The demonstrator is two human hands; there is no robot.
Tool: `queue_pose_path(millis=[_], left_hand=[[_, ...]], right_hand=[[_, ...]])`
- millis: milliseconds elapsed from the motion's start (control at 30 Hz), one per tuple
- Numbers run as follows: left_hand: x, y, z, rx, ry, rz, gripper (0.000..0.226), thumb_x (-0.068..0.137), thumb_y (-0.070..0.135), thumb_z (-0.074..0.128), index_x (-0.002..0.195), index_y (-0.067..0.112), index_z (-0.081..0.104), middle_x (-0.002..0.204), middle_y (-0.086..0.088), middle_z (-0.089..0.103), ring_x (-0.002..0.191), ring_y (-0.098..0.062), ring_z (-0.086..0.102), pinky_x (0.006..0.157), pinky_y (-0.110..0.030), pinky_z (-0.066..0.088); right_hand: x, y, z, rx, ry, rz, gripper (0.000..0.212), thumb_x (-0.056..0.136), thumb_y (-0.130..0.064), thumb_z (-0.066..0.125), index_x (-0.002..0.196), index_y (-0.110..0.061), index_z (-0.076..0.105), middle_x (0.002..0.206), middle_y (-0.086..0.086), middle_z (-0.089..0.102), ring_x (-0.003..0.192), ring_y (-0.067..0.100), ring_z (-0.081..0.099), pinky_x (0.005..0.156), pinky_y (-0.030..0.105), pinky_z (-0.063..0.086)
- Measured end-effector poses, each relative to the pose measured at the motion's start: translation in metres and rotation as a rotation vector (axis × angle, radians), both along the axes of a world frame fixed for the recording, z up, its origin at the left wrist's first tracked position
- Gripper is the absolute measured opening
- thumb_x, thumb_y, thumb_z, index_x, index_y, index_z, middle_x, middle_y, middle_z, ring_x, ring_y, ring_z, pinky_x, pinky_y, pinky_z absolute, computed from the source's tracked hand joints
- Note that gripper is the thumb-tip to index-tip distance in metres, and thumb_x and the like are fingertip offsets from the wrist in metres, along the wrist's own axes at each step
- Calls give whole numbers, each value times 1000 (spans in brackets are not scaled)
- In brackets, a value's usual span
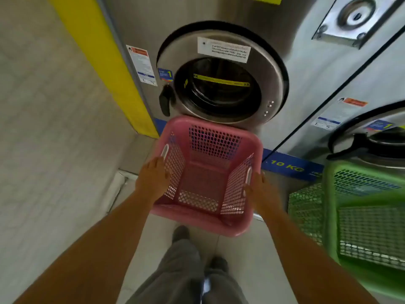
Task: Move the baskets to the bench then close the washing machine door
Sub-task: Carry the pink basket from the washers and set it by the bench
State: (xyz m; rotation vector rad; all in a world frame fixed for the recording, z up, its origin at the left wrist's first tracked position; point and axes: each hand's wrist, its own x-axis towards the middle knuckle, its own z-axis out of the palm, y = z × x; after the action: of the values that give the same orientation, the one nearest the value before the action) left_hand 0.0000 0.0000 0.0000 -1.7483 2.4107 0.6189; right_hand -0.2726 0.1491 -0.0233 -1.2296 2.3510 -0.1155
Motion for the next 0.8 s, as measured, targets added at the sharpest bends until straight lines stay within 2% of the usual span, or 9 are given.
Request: queue_pose_path(millis=[167,267,400,467,567,700,800], left_hand=[[15,-43,-43,79,-28,65,62,96,32,48,145,0,28,150,-23,33,135,-42,34,111,-49,32],[15,-61,-64,88,-8,62,64,95,31,49,146,-1,26,150,-24,33,135,-43,35,109,-51,32],[15,-80,-92,69,55,44,69,92,22,56,147,-4,23,147,-28,35,131,-46,39,105,-54,35],[12,-87,-105,102,99,105,75,92,24,57,150,0,15,150,-26,31,134,-45,37,106,-53,34],[10,-94,-123,159,145,210,80,92,27,56,153,10,6,152,-22,31,134,-42,39,104,-53,37],[9,-96,-134,124,210,296,67,93,25,51,149,23,16,139,-18,47,117,-44,54,94,-56,46],[6,-90,-134,85,187,310,61,94,23,49,147,24,18,134,-18,52,111,-46,57,90,-55,47]], right_hand=[[16,-10,-39,-29,-66,-262,75,91,-24,55,152,-9,14,155,23,23,132,44,40,104,50,38],[15,-18,-62,-70,-80,-368,79,90,-25,58,153,-11,12,159,20,16,140,41,30,110,51,32],[12,-27,-84,-119,-83,-453,78,92,-23,56,154,-18,9,160,16,12,141,40,28,110,53,32],[8,-32,-95,-152,-87,-473,78,93,-23,55,154,-20,6,161,16,11,141,42,29,108,55,33],[1,-34,-109,-214,-87,-500,79,93,-22,53,154,-24,3,161,15,12,141,40,28,105,54,36],[-1,-32,-117,-275,-68,-555,80,90,-15,55,153,-33,8,155,10,30,131,37,45,94,49,45],[-1,-32,-116,-292,-60,-542,80,90,-13,53,154,-32,8,152,10,36,124,37,50,90,48,47]])
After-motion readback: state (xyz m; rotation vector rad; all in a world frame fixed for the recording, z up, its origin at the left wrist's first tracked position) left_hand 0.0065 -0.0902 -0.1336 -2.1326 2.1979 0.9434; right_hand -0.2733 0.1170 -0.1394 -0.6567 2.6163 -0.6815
